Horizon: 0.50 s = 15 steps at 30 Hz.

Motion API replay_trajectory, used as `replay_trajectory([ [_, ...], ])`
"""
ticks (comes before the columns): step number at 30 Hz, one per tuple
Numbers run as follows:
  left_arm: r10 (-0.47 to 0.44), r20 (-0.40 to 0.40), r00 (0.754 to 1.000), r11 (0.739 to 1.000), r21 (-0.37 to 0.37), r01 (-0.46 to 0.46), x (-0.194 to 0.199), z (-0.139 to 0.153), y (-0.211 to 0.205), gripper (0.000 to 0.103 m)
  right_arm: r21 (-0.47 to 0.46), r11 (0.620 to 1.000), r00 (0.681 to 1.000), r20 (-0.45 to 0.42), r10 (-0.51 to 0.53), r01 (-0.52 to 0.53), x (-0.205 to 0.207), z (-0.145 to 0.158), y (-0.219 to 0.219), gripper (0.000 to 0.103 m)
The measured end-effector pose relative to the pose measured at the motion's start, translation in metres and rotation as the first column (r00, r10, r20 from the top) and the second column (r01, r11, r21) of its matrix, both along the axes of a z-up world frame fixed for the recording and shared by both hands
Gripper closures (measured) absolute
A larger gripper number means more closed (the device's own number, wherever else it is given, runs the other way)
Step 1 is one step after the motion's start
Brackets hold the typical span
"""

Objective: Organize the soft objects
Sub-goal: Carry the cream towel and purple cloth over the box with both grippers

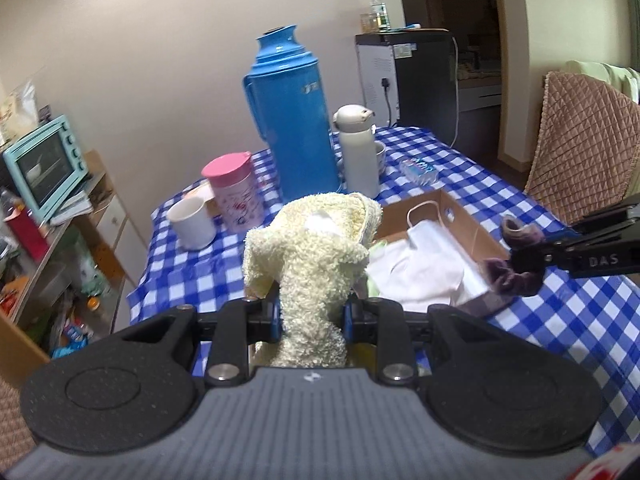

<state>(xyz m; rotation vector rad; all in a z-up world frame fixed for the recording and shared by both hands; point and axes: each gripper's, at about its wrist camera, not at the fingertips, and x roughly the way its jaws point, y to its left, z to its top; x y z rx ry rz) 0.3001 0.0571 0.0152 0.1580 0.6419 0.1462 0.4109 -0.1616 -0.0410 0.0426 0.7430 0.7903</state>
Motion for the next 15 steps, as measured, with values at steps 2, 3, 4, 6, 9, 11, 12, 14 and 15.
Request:
replay_trajectory([
  [2, -0.017, -0.005, 1.000, 1.000, 0.001, 0.017, 0.016, -0.001, 0.001, 0.077, 0.001, 1.000, 1.000, 0.003, 0.001, -0.001, 0.012, 0.000, 0.006, 0.084],
  [3, -0.023, -0.010, 1.000, 1.000, 0.003, 0.023, 0.024, -0.003, 0.001, 0.077, -0.001, 1.000, 1.000, 0.005, 0.000, 0.000, 0.018, 0.000, 0.010, 0.084],
  [4, -0.029, -0.016, 0.999, 1.000, 0.006, 0.029, 0.031, -0.005, 0.002, 0.077, -0.002, 1.000, 1.000, 0.009, 0.000, 0.000, 0.024, 0.000, 0.014, 0.084],
  [6, -0.040, -0.027, 0.999, 0.999, 0.008, 0.040, 0.046, -0.011, 0.004, 0.077, -0.005, 1.000, 1.000, 0.013, 0.001, -0.001, 0.035, -0.001, 0.021, 0.084],
  [9, -0.046, -0.055, 0.997, 0.999, 0.005, 0.046, 0.067, -0.022, 0.010, 0.077, -0.013, 1.000, 1.000, 0.011, 0.002, -0.002, 0.049, -0.006, 0.031, 0.084],
  [11, -0.045, -0.074, 0.996, 0.999, 0.003, 0.046, 0.080, -0.030, 0.013, 0.077, -0.019, 1.000, 1.000, 0.005, 0.001, -0.001, 0.058, -0.011, 0.037, 0.084],
  [12, -0.043, -0.084, 0.996, 0.999, 0.003, 0.044, 0.087, -0.034, 0.016, 0.077, -0.022, 1.000, 1.000, 0.002, 0.000, 0.001, 0.063, -0.013, 0.040, 0.084],
  [14, -0.039, -0.100, 0.994, 0.999, -0.002, 0.039, 0.098, -0.042, 0.021, 0.077, -0.029, 1.000, 1.000, -0.004, -0.002, 0.002, 0.073, -0.018, 0.045, 0.084],
  [15, -0.036, -0.110, 0.993, 0.999, -0.007, 0.035, 0.104, -0.047, 0.024, 0.077, -0.033, 0.999, 1.000, -0.007, -0.004, 0.004, 0.077, -0.021, 0.048, 0.084],
])
